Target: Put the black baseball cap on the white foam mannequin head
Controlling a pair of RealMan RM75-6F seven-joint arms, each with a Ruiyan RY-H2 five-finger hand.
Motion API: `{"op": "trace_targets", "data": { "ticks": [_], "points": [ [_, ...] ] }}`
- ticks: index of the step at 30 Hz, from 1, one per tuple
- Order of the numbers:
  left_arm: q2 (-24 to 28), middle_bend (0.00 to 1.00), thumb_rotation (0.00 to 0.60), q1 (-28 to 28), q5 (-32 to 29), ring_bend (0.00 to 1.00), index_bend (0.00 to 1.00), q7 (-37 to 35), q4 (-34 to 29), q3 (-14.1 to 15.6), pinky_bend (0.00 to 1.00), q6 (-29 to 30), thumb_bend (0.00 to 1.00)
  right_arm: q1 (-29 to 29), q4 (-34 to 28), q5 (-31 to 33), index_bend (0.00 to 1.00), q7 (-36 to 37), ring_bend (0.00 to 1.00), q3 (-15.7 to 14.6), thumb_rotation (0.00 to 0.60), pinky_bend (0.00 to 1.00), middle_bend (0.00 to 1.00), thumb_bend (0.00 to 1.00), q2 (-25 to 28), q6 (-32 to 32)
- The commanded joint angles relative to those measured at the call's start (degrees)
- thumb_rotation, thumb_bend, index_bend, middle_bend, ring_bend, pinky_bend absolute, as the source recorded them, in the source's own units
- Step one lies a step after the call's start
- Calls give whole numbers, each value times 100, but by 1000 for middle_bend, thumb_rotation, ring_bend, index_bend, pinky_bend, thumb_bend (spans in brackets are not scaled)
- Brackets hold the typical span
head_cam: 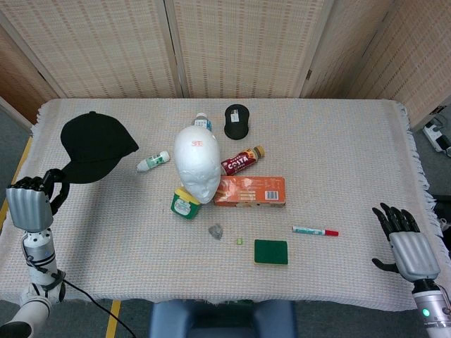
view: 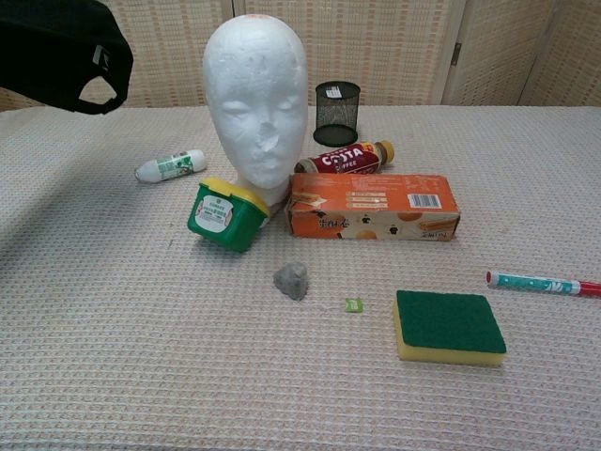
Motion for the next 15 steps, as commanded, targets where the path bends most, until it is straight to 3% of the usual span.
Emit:
{"op": "trace_targets", "data": {
  "ticks": [1,8,15],
  "points": [
    [230,1000,600,-317,-71,1000,741,213,-335,-183,1000,123,563,8,-13,21,0,45,0,6,600,0,0,19,35,-24],
    [494,1000,600,-930,225,1000,743,1082,-1300,-146,1000,176,563,46,-18,57,0,196,0,20,600,0,0,18,104,-115],
    [399,1000,600,-1537,518,1000,743,2007,-2042,-113,1000,-66,563,55,-31,50,0,411,0,20,600,0,0,21,227,-152]
  ]
}}
